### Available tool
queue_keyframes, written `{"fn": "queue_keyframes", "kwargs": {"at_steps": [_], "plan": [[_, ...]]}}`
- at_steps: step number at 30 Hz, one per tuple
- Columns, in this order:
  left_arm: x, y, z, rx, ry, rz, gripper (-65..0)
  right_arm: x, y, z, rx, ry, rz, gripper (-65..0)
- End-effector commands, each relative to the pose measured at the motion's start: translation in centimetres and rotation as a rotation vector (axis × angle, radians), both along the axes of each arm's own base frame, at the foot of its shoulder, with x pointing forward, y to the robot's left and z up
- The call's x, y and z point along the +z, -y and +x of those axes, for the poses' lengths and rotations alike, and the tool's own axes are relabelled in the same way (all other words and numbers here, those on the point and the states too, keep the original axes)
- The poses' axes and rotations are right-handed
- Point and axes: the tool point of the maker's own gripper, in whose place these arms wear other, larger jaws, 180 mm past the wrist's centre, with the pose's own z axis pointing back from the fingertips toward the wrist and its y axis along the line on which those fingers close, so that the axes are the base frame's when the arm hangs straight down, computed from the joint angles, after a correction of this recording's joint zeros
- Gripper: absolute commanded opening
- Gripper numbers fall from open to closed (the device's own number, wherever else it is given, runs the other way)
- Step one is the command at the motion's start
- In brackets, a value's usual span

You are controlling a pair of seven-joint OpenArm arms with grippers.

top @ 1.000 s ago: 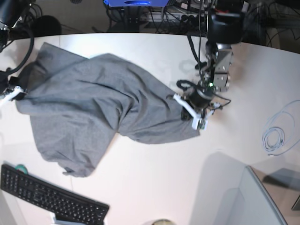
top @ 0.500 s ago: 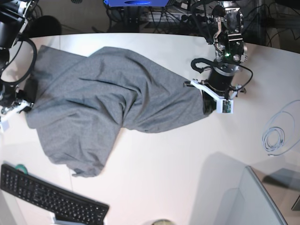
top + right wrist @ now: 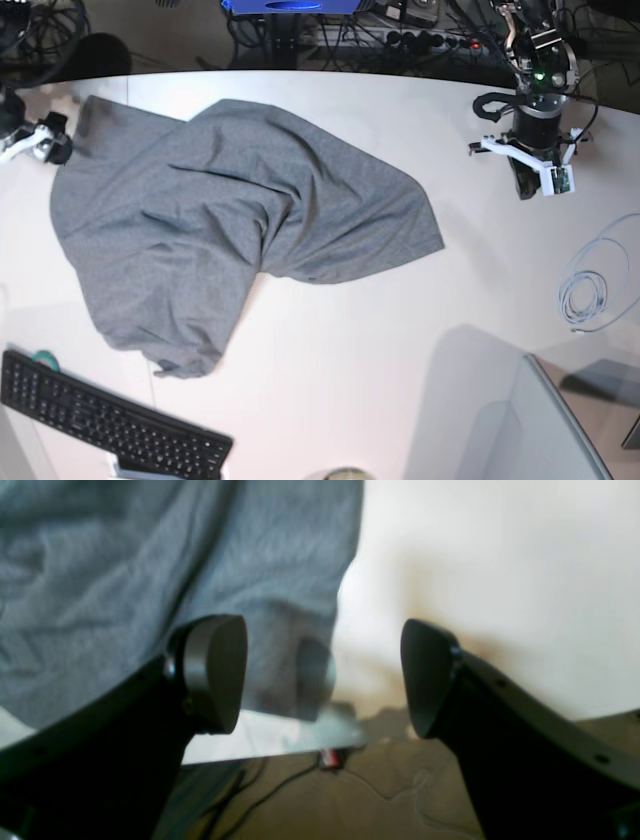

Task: Layout the t-shirt on the table in an organized manner, then fold the t-shirt properly
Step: 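Grasp a shirt corner with the left gripper and pull it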

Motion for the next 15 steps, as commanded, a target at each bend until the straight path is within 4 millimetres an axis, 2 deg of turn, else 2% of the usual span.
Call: {"fn": "queue_keyframes", "kwargs": {"at_steps": [1, 6, 10, 15], "plan": [[1.3, -0.4, 0.6, -0.004, 0.050, 0.016, -65.0, 0.4, 0.2, 0.8, -0.005, 0.033, 0.006, -21.2], [1.0, -0.4, 0.2, -0.003, 0.037, 0.016, -65.0, -2.9, -1.1, -1.4, -0.044, -0.052, 0.092, -21.2], [-0.6, -0.4, -0.4, 0.007, 0.000, -0.006, -65.0, -4.6, -1.6, -2.7, -0.066, -0.103, 0.133, -21.2], [-2.3, -0.3, -1.2, 0.018, -0.040, -0.030, -65.0, -4.9, -2.7, -3.0, -0.006, -0.104, 0.151, -21.8]]}}
